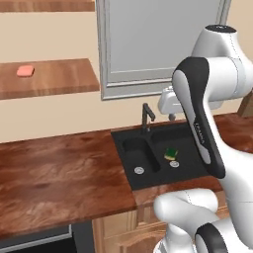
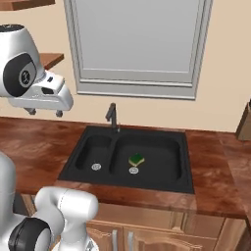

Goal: Pick up the bar soap and sponge from the sink, and place them back in the shelves.

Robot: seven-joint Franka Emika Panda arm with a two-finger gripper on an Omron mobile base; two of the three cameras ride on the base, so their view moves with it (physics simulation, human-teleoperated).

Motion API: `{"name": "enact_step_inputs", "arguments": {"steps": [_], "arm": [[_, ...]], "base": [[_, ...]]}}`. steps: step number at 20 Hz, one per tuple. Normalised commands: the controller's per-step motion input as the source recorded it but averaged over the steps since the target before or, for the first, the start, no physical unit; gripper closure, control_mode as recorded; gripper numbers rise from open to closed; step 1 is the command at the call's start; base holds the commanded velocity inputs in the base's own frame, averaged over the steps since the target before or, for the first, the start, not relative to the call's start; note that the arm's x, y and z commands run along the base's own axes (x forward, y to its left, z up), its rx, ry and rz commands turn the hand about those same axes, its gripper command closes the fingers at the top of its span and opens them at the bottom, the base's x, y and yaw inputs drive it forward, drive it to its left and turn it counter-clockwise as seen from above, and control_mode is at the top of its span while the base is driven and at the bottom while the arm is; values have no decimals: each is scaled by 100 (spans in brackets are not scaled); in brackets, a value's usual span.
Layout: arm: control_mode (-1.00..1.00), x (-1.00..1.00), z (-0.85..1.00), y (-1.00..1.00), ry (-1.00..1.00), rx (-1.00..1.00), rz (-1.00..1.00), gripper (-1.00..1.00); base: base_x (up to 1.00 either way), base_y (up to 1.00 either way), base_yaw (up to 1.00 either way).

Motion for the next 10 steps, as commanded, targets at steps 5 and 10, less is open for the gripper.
{"name": "enact_step_inputs", "arguments": {"steps": [5,10], "arm": [[100,0,0,0,0,0,0,-100],[100,0,0,0,0,0,0,-100]], "base": [[0,-56,-1],[7,-44,-1]]}}
